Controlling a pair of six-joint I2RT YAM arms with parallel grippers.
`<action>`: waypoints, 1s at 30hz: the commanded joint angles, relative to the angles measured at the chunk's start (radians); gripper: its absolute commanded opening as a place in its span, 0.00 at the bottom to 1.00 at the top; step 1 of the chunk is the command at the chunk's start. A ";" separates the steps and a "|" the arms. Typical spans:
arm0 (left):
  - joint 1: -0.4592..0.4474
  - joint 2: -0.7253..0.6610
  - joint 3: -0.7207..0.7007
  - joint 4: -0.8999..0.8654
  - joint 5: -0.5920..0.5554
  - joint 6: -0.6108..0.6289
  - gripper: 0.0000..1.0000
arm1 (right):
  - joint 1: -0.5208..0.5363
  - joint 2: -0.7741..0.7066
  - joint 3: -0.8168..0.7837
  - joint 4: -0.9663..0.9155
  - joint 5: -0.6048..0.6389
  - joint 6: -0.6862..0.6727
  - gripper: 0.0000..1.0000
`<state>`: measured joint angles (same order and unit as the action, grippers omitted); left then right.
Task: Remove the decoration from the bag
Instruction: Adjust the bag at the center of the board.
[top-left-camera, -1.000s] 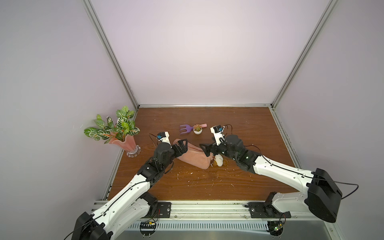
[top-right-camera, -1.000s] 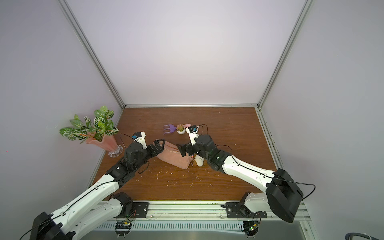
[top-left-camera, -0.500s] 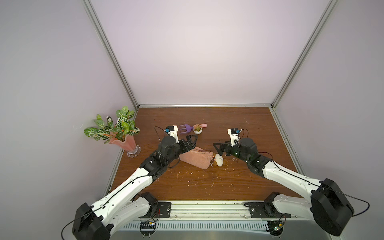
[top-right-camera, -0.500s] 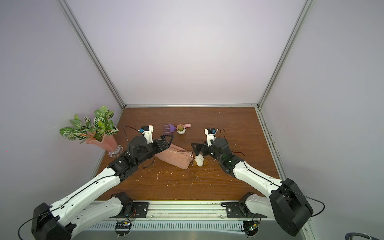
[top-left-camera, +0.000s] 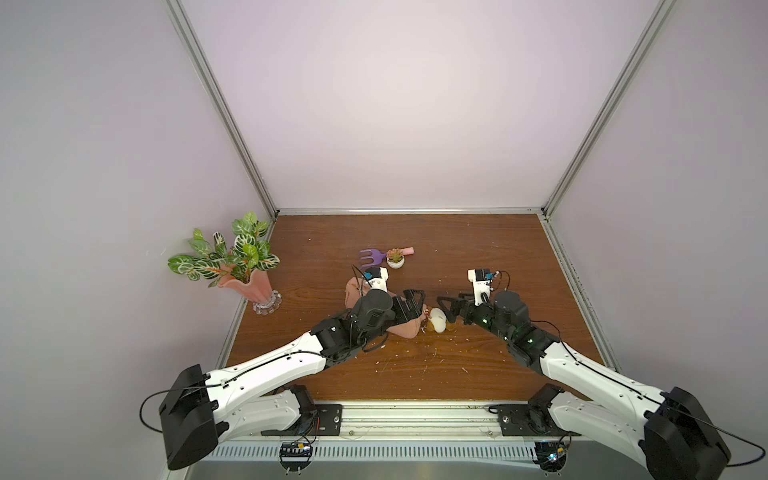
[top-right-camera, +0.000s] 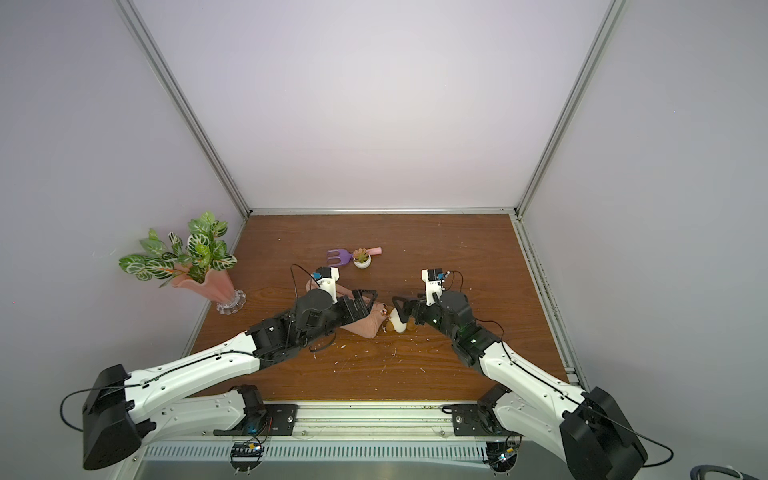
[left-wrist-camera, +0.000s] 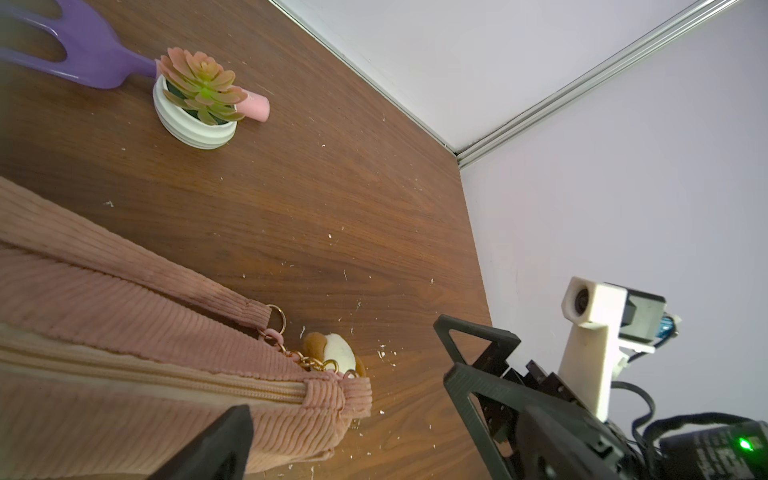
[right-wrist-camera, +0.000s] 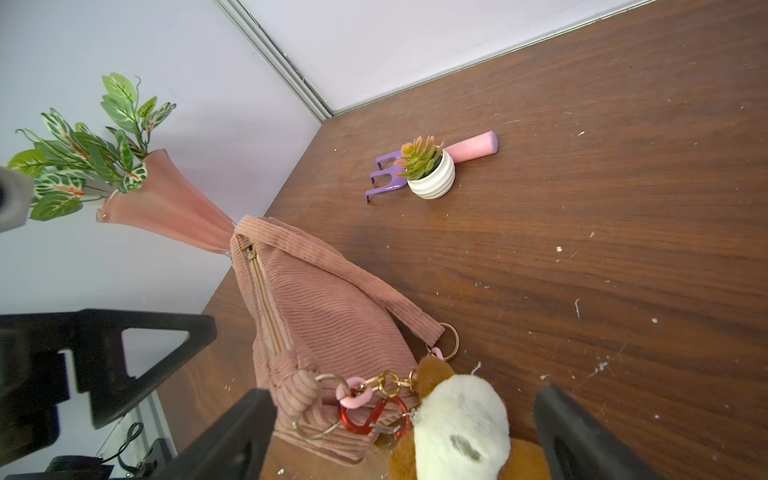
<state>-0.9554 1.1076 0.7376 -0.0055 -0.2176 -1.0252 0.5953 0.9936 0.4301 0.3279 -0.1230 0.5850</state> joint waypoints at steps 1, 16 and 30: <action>-0.023 0.037 0.031 0.032 -0.043 -0.042 1.00 | -0.003 -0.032 -0.009 -0.012 -0.004 -0.009 1.00; -0.038 0.068 -0.064 0.110 -0.047 -0.132 1.00 | -0.003 -0.024 -0.114 0.053 -0.104 -0.011 0.96; -0.048 0.106 -0.121 0.164 -0.133 -0.172 0.95 | -0.003 0.091 -0.080 0.152 -0.204 0.004 0.96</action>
<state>-0.9924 1.1969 0.6331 0.1390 -0.2970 -1.2018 0.5953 1.0676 0.3103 0.4099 -0.2825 0.5785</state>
